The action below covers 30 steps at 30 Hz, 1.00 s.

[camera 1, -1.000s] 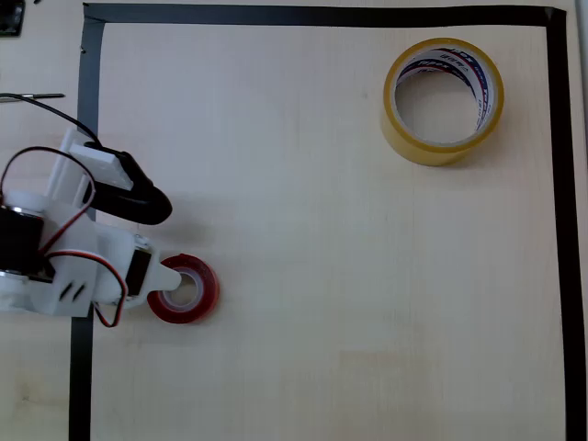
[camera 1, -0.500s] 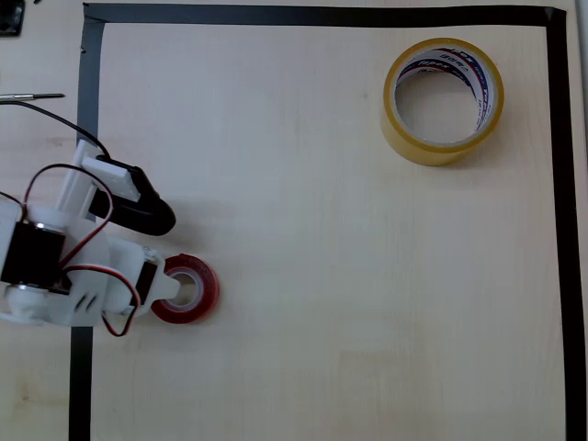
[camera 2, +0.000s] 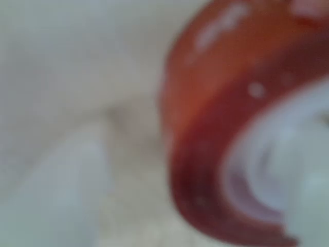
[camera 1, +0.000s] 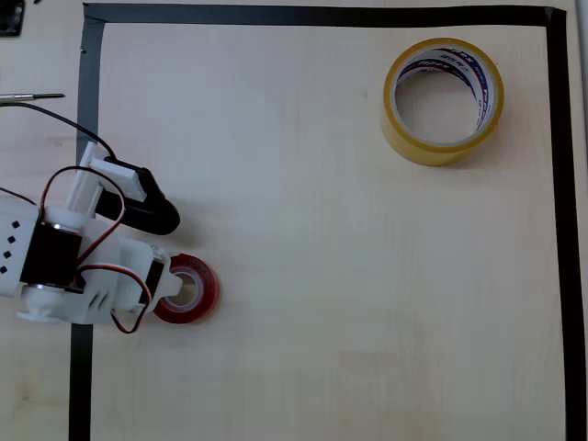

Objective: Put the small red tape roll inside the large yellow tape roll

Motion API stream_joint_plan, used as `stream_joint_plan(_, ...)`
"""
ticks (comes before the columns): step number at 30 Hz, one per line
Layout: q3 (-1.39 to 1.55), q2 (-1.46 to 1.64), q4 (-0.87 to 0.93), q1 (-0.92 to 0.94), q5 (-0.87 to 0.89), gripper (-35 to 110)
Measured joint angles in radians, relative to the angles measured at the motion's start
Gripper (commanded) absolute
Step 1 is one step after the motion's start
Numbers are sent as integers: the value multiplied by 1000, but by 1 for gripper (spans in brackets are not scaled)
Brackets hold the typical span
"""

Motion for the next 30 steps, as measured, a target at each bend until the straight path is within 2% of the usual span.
stream_joint_plan(18, -2, 23, 28, -3, 0, 0)
stream_joint_plan(25, -29, 173, 158, -121, 0, 0)
stream_joint_plan(30, -120, 193, 184, -224, 0, 0)
